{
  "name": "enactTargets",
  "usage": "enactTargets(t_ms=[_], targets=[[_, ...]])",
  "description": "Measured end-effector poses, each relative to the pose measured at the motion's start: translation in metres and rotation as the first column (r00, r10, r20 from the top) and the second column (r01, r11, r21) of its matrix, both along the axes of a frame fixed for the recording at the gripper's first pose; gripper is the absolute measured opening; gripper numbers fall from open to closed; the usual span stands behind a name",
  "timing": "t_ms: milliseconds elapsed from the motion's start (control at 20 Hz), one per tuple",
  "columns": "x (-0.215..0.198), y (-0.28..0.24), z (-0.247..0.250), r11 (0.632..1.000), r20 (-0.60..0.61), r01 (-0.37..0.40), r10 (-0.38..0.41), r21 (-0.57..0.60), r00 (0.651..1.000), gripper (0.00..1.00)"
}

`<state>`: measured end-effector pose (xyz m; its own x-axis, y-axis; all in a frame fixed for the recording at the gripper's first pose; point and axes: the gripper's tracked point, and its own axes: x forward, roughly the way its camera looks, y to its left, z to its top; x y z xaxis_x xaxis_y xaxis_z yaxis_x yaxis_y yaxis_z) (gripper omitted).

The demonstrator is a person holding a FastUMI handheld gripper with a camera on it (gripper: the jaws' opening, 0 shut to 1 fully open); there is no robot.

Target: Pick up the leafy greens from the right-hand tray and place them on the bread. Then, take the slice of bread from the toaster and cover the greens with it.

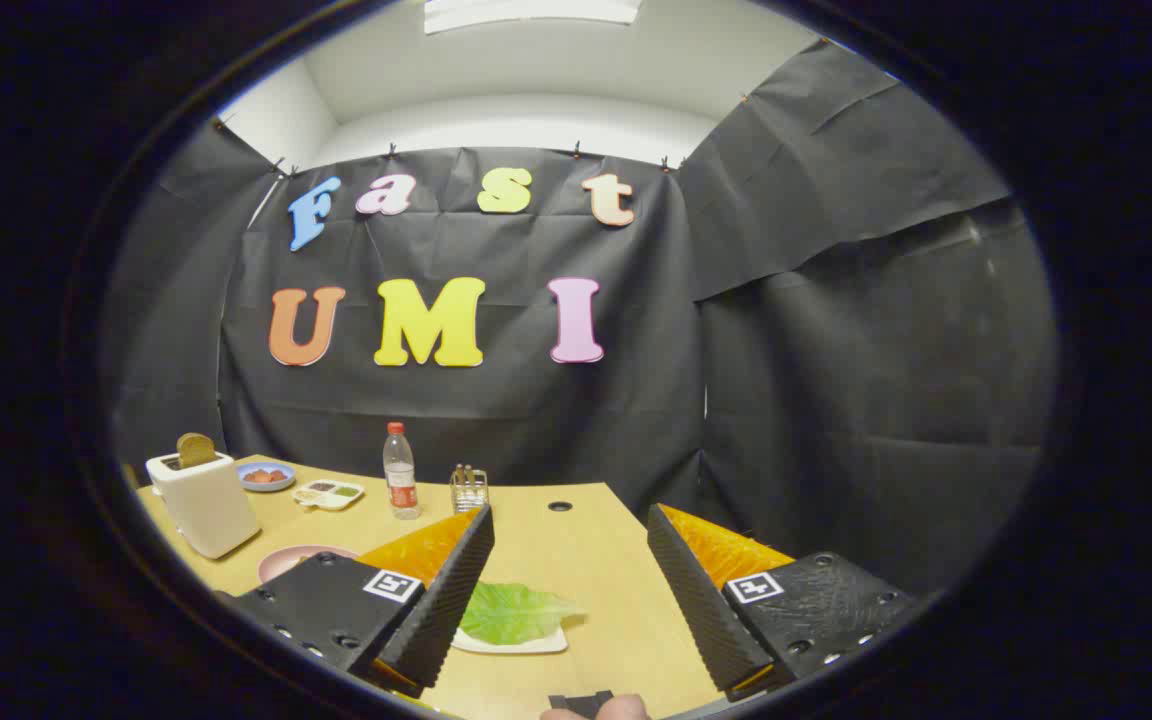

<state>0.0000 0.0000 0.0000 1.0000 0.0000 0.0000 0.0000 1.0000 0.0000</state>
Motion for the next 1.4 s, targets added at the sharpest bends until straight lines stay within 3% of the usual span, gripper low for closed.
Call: enactTargets(t_ms=[450,1000,1250,1400], targets=[[-0.004,0.012,0.01,1.0,0.047,-0.012,0.013,-0.027,0.999,0.95],[0.012,0.012,-0.013,1.0,-0.016,-0.012,0.012,-0.008,1.0,0.95],[0.036,0.01,-0.054,0.994,-0.156,-0.018,0.034,0.106,0.987,0.95],[0.056,0.008,-0.095,0.962,-0.319,0.029,0.061,0.272,0.946,0.97]])
